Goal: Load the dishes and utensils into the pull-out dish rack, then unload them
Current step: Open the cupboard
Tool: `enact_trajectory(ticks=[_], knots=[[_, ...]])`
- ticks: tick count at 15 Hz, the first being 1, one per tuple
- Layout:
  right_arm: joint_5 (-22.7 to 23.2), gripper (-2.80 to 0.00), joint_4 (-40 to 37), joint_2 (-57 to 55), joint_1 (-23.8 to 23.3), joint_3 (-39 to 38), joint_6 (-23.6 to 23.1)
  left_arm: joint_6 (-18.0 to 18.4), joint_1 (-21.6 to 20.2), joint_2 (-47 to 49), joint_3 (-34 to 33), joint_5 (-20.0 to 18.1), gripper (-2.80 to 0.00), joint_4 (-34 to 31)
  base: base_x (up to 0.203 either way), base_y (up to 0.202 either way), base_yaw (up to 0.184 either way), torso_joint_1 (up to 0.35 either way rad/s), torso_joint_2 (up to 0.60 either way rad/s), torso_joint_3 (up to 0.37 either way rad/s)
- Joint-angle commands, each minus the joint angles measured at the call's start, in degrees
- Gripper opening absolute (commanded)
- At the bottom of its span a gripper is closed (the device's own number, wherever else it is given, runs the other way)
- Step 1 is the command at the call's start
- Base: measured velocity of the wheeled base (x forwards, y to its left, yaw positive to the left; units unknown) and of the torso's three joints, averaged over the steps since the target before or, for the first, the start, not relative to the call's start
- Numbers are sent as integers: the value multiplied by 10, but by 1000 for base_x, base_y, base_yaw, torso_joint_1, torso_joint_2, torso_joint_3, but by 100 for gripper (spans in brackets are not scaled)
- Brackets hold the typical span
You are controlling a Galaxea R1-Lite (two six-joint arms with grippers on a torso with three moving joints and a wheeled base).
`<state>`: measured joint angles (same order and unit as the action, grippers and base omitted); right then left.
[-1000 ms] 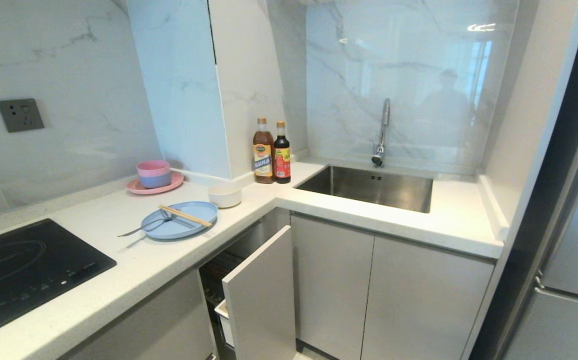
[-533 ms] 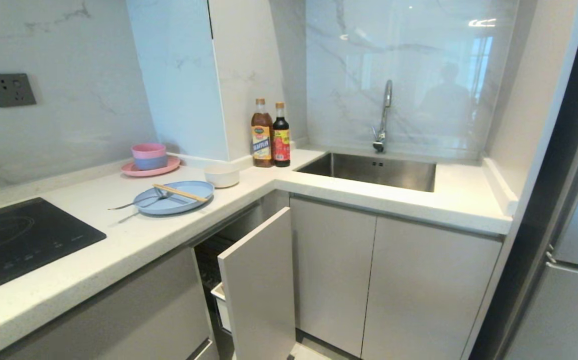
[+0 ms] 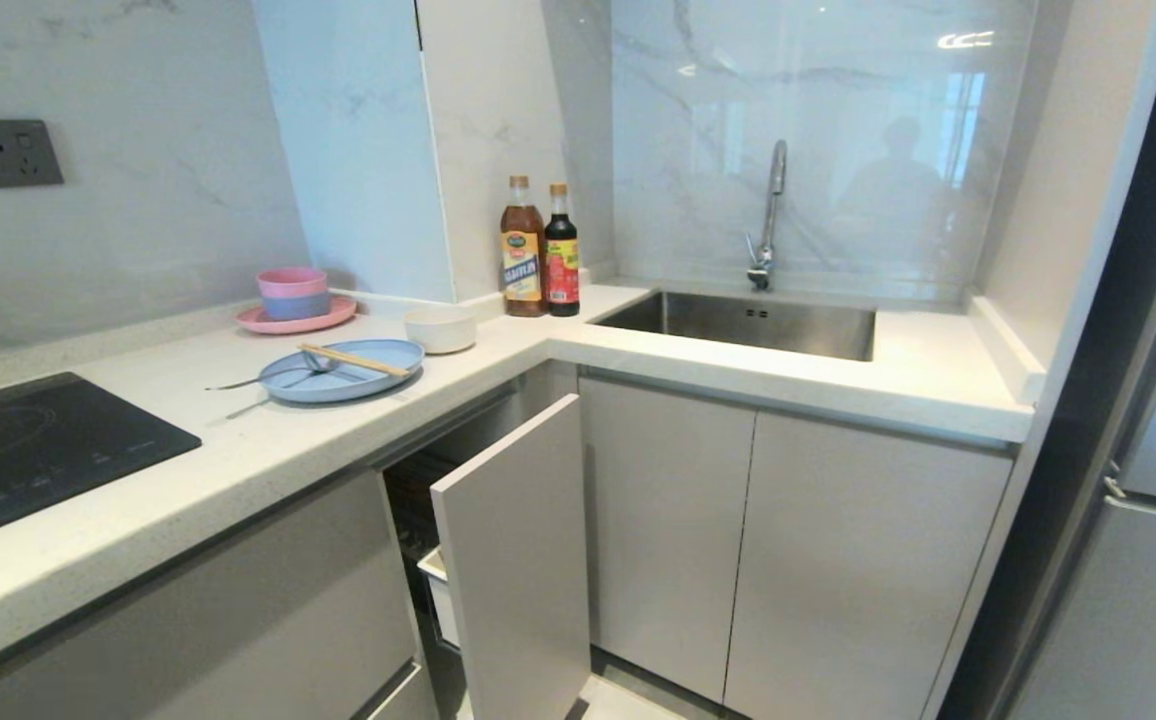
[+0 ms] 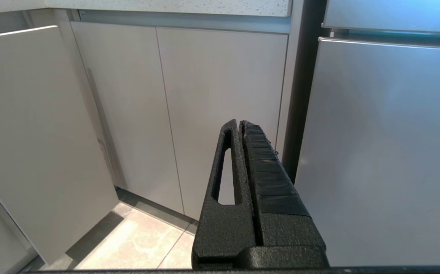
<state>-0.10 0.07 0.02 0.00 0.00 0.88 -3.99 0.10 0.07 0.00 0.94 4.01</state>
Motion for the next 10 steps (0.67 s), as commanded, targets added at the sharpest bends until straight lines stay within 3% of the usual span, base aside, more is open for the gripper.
enact_trajectory(ticks=[1, 10], knots=[[0, -280, 0, 0, 0, -1, 0, -1, 0, 0, -15, 0, -280, 0, 0, 0, 0, 0, 0, 0], [0, -280, 0, 0, 0, -1, 0, -1, 0, 0, -15, 0, -280, 0, 0, 0, 0, 0, 0, 0]])
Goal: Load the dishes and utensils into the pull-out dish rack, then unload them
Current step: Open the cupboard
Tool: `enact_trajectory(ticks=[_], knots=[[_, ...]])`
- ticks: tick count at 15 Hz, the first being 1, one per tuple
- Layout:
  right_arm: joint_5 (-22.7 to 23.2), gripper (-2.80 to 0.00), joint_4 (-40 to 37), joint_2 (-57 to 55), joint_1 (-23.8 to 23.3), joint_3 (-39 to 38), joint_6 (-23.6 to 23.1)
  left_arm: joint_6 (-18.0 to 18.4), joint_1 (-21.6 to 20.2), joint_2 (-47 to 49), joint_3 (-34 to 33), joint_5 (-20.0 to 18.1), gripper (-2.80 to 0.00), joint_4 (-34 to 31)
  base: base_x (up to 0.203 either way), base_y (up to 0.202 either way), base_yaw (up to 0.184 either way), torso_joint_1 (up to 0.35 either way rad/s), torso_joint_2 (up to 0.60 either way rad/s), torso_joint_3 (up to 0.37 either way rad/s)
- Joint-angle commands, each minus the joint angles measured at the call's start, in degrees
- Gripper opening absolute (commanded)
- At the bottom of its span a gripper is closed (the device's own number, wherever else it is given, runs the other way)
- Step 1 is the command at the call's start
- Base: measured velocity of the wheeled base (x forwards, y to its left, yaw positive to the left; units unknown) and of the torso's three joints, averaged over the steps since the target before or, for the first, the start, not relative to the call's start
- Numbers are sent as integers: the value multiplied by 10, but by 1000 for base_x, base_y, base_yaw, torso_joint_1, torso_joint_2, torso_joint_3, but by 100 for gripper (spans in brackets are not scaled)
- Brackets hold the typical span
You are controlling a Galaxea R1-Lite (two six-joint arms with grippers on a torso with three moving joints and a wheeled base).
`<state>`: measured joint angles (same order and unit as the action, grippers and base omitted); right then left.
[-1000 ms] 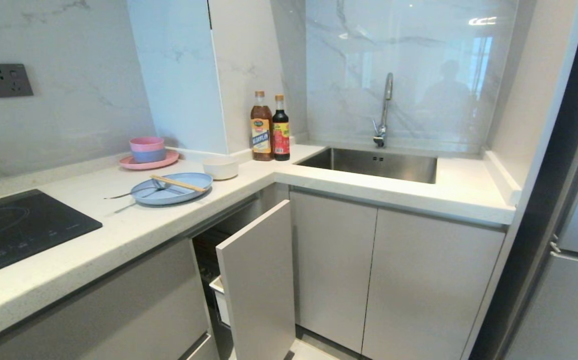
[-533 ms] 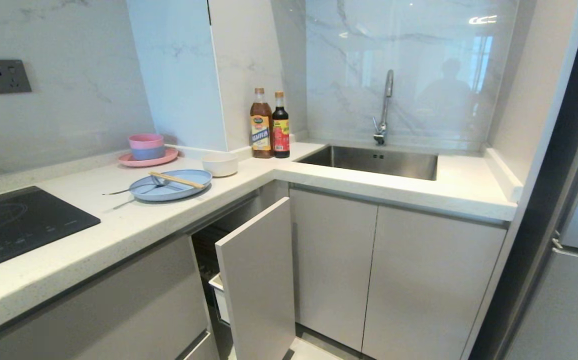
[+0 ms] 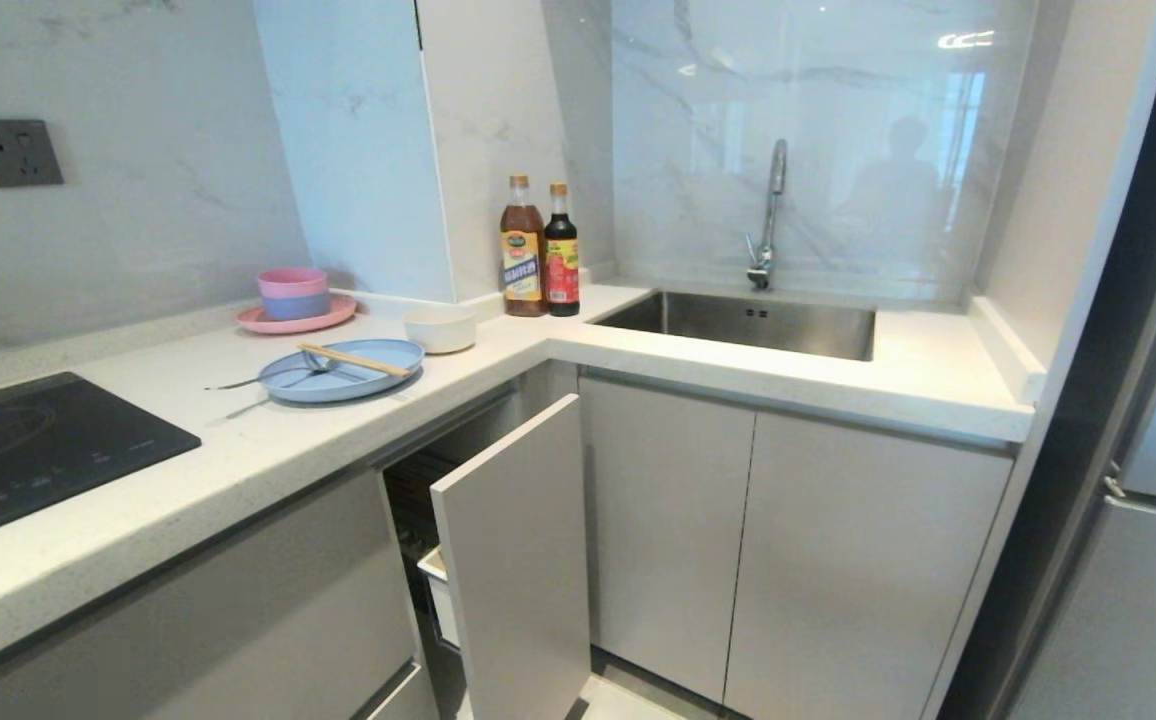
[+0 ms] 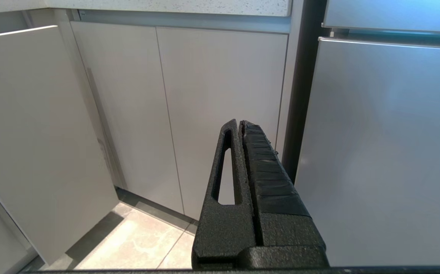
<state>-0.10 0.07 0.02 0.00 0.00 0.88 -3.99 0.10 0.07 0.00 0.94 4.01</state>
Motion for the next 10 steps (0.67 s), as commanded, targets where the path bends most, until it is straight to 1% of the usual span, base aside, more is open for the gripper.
enact_trajectory(ticks=[1, 2, 4, 5, 7, 8, 10], knots=[[0, -280, 0, 0, 0, -1, 0, -1, 0, 0, -15, 0, -280, 0, 0, 0, 0, 0, 0, 0], [0, -280, 0, 0, 0, -1, 0, -1, 0, 0, -15, 0, -280, 0, 0, 0, 0, 0, 0, 0], [0, -280, 0, 0, 0, -1, 0, 13, 0, 0, -13, 0, -280, -4, 0, 0, 0, 0, 0, 0], [0, -280, 0, 0, 0, -1, 0, 22, 0, 1, 2, 0, -280, -6, 0, 0, 0, 0, 0, 0], [0, -280, 0, 0, 0, -1, 0, 26, 0, 23, 76, 1, -280, -23, 0, 0, 0, 0, 0, 0], [0, -280, 0, 0, 0, -1, 0, 26, 0, 46, 129, 3, -280, -43, 0, 0, 0, 0, 0, 0], [0, -280, 0, 0, 0, -1, 0, 35, 0, 103, 260, 7, -280, -87, 0, 0, 0, 0, 0, 0]])
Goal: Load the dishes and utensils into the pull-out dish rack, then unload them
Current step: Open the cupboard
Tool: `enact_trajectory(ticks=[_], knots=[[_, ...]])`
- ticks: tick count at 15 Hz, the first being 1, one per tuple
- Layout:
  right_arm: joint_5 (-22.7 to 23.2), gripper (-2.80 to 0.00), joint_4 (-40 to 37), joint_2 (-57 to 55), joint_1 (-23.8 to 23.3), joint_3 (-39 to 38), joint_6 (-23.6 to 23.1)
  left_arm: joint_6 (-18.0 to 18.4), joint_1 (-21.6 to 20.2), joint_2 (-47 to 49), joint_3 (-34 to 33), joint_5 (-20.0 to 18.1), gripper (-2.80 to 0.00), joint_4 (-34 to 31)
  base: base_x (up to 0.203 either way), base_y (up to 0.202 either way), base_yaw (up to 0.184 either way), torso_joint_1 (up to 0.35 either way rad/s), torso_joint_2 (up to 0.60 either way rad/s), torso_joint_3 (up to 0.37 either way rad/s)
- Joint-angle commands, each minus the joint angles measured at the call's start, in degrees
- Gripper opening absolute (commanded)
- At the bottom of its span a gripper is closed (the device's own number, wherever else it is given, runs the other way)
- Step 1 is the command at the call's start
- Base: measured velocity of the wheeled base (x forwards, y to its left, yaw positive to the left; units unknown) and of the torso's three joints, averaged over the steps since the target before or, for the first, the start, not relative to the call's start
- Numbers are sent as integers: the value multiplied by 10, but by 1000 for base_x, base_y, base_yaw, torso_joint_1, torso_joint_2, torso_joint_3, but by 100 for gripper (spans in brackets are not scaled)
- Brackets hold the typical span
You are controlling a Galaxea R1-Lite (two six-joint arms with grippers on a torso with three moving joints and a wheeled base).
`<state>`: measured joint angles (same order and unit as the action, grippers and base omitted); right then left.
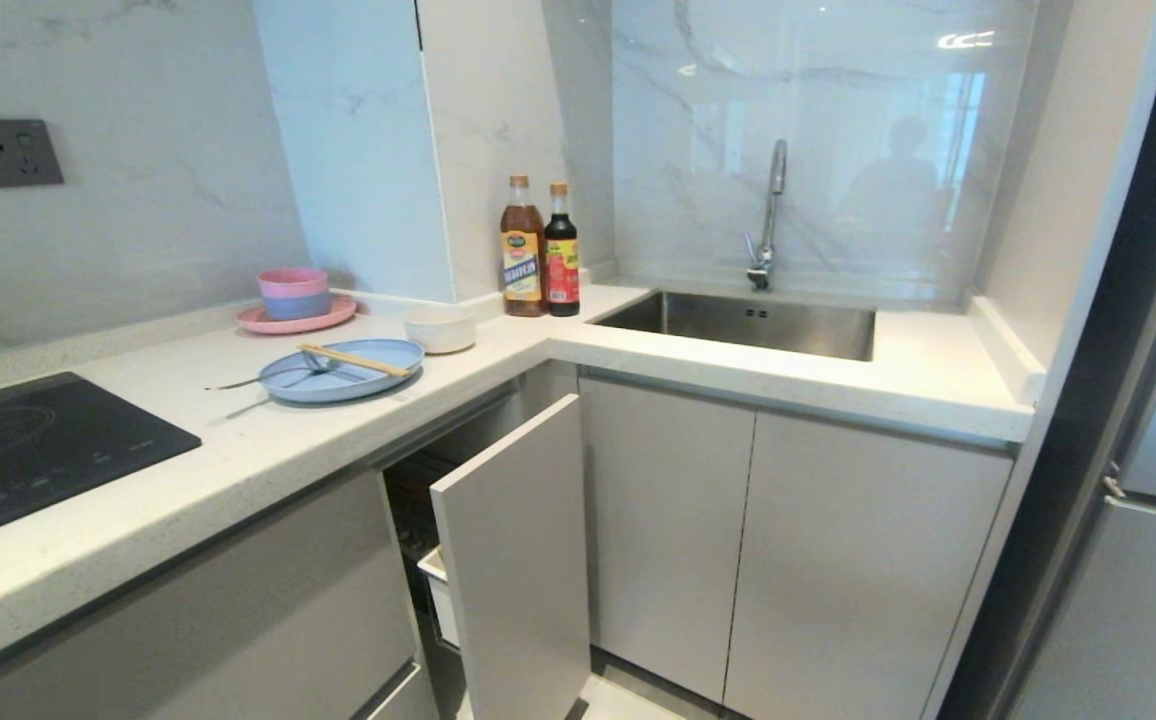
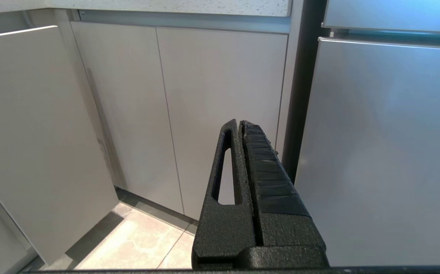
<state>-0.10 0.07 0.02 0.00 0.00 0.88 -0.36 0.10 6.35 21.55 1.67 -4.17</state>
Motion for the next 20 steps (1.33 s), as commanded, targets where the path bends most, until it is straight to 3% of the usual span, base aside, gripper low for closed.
enact_trajectory(ticks=[1, 5, 7, 10, 15, 17, 20], knots=[[0, -280, 0, 0, 0, -1, 0, 8, 0, 82, 101, 1, -280, -23, 0, 0, 0, 0, 0, 0], [0, -280, 0, 0, 0, -1, 0, 24, 9, 277, 306, 15, -280, -50, 0, 0, 0, 0, 0, 0], [0, -280, 0, 0, 0, -1, 0, 24, 16, 375, 371, 19, -280, -46, 0, 0, 0, 0, 0, 0], [0, -280, 0, 0, 0, -1, 0, 24, 37, 529, 435, 19, -280, -41, 0, 0, 0, 0, 0, 0], [0, -280, 0, 0, 0, -1, 0, 39, 113, 785, 535, 25, -280, -46, 0, 0, 0, 0, 0, 0], [0, -280, 0, 0, 0, -1, 0, 53, 156, 856, 556, 27, -280, -59, 0, 0, 0, 0, 0, 0], [0, -280, 0, 0, 0, -1, 0, 61, 179, 930, 563, 29, -280, -64, 0, 0, 0, 0, 0, 0]])
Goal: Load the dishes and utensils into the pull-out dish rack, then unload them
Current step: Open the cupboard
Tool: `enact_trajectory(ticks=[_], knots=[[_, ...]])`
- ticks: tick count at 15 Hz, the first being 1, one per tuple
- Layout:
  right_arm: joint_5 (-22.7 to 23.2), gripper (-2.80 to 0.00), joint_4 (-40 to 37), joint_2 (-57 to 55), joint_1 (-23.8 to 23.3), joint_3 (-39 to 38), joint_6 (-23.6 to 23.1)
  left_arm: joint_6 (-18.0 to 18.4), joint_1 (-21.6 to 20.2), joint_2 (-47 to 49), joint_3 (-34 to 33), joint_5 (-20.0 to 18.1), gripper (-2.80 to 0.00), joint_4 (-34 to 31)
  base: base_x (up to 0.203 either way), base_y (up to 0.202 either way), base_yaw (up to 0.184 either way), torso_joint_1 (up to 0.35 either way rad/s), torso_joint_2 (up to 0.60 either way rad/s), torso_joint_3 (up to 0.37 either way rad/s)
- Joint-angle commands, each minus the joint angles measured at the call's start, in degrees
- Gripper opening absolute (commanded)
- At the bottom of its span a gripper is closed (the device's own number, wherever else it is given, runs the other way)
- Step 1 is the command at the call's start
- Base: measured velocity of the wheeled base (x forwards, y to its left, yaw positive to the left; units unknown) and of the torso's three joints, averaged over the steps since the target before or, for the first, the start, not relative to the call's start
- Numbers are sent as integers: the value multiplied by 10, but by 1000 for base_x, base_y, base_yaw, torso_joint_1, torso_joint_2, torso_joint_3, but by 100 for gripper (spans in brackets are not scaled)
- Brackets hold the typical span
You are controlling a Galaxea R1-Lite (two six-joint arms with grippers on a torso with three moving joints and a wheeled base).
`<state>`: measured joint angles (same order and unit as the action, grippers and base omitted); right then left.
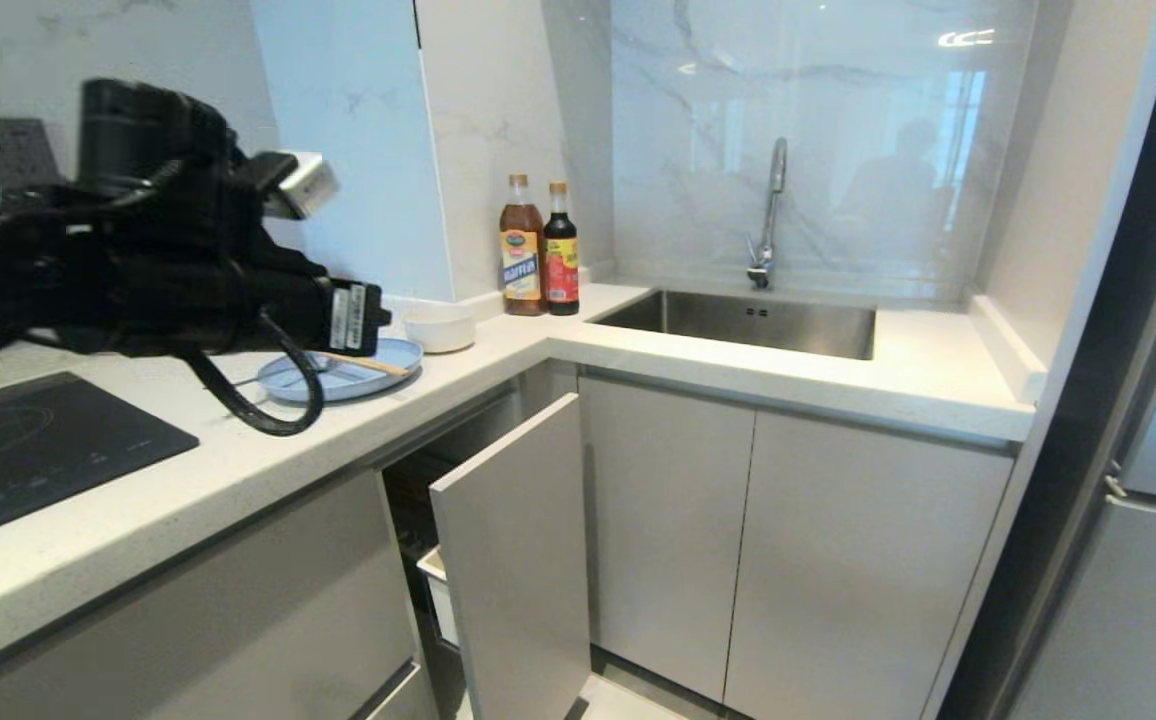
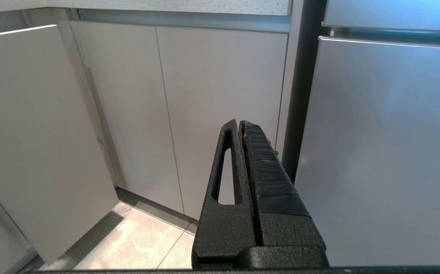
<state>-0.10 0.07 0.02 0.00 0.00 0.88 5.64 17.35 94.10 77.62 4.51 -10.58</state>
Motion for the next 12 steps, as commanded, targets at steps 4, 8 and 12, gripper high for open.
enact_trajectory(ticks=[4, 8, 12], knots=[[0, -280, 0, 0, 0, -1, 0, -1, 3, 119, 10, 15, -280, -1, 0, 0, 0, 0, 0, 0], [0, -280, 0, 0, 0, -1, 0, -4, -2, 177, 29, 16, -280, 1, 0, 0, 0, 0, 0, 0], [0, -280, 0, 0, 0, -1, 0, -7, -6, 231, 54, 16, -280, 1, 0, 0, 0, 0, 0, 0]])
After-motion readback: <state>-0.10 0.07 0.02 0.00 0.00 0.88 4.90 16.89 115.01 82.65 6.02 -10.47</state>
